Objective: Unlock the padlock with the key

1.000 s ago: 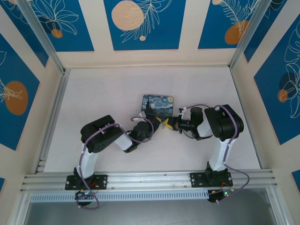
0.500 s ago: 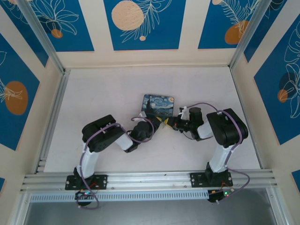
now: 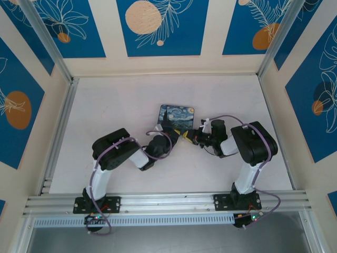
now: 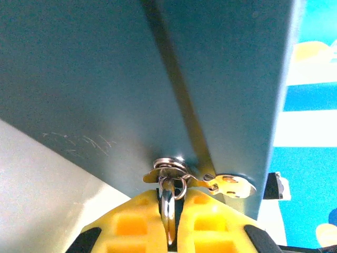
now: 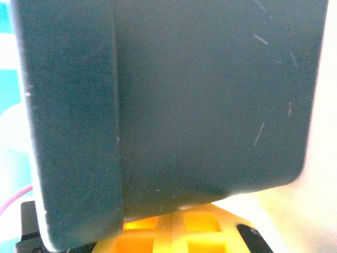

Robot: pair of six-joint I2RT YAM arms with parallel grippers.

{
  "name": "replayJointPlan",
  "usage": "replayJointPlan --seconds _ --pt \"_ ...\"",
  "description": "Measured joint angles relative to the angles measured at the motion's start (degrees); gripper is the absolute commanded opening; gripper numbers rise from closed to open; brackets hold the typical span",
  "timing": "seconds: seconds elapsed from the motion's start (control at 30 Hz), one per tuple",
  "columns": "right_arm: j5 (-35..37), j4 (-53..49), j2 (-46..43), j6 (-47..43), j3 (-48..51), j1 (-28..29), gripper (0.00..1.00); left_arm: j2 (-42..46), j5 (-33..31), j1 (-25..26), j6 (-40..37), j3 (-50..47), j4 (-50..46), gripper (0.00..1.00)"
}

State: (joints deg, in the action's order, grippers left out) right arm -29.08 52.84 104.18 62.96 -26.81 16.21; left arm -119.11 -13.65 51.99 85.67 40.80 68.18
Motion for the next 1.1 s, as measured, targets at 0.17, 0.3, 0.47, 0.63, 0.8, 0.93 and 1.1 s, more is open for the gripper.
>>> replayJointPlan --seconds 0.17,0.3,0.47,0.63,0.8,0.93,1.1 --pt "0.2 3.4 2.6 3.8 -0.5 0.3 0.0 -0.2 -0.8 -0.2 0.0 0.1 0.0 0.0" --pt "0.2 5.8 3.8 5.5 -0.5 0.4 0.0 -0.3 -1.3 -0.3 0.0 0.2 0.0 0.0" --pt "0.4 5.7 3.8 4.7 -0.5 0.4 0.0 -0.3 -1.4 -0.3 0.2 0.2 0.0 0.0" --pt "-0.2 4.1 3.5 1.2 -0.9 0.1 0.0 -0.4 -0.6 -0.3 1.5 0.1 0.4 0.0" --pt "-1.1 -0.9 1.5 -4.0 -2.0 -0.2 0.0 -0.8 1.3 -0.3 3.0 0.1 1.6 0.0" --pt "-0.8 -6.6 -1.0 -8.1 -2.6 -0.3 0.0 -1.1 2.2 -0.3 3.9 0.1 2.4 0.0" --pt "-0.9 -8.3 -1.4 -8.8 -3.0 -0.4 0.0 -1.1 2.3 -0.3 4.0 0.1 2.4 0.0"
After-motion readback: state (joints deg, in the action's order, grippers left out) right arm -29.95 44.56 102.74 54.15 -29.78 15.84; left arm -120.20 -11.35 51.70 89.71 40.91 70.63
